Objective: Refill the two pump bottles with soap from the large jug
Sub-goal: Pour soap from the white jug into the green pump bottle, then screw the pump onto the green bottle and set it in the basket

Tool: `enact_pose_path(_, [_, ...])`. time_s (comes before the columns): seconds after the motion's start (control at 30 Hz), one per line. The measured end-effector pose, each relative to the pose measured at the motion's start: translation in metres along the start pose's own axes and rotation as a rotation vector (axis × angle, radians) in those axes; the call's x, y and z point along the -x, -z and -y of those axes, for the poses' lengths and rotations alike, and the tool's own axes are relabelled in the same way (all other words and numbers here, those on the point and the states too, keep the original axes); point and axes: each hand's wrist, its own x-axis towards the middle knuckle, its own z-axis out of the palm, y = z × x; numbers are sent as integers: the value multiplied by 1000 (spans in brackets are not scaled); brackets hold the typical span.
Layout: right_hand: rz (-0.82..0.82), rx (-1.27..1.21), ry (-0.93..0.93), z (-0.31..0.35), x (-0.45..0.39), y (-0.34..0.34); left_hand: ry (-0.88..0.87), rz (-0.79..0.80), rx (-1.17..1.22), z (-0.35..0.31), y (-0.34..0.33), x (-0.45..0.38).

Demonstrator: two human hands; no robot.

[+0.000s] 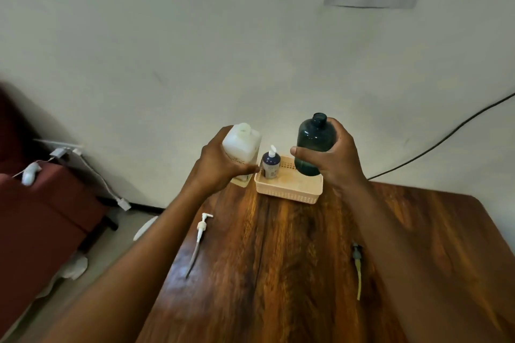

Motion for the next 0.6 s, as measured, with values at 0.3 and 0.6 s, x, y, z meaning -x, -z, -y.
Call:
enact_pose_path(0.3, [33,18,-52,-53,23,-48,318,-87,137,133,-56,81])
enact_pose_path(0.6, [18,41,-74,-100,44,-80,533,-82,145,219,-101,136])
